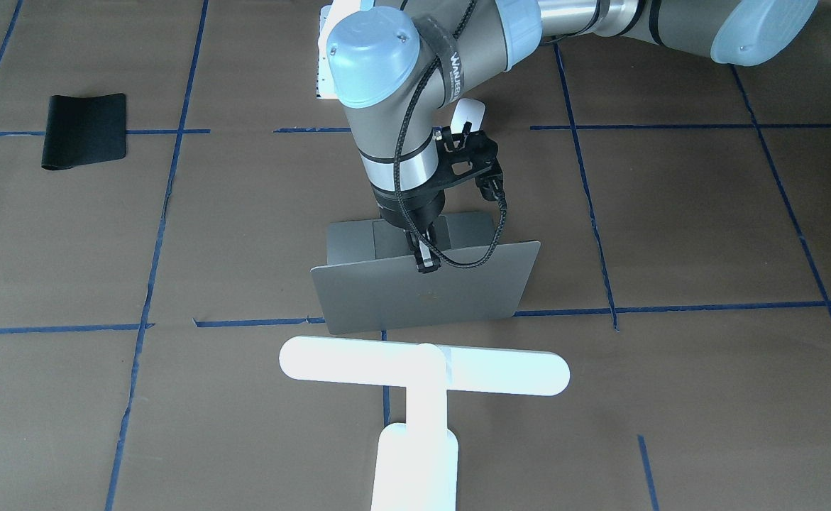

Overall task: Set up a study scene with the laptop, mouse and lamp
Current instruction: 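Slide the laptop with the left gripper toward the white lamp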

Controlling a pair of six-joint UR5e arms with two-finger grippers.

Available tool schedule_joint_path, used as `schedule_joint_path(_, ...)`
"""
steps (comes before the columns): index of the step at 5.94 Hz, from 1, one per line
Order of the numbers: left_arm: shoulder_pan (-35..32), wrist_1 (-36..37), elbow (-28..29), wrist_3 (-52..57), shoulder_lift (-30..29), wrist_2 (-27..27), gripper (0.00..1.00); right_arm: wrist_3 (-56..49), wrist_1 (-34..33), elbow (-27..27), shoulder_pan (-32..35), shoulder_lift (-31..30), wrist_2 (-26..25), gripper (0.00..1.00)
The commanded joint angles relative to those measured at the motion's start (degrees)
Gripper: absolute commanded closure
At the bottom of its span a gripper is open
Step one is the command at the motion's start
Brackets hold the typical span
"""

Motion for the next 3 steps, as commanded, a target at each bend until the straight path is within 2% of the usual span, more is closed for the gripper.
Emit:
schedule_joint_path(1, 0.5, -1.5, 1.2, -0.7, -0.6, 0.0, 1.0, 0.0, 0.0, 0.0, 0.1, 0.0, 0.0, 0.0)
schedule_joint_path(2, 0.8, -1.6, 1.7, -0.8, -0.8, 0.0, 1.0, 0.0, 0.0, 0.0, 0.2, 0.0, 0.0, 0.0)
schedule_joint_path(3, 0.8, -1.6, 1.7, -0.7, -0.9, 0.0, 0.92, 0.0, 0.0, 0.1, 0.2, 0.0, 0.0, 0.0)
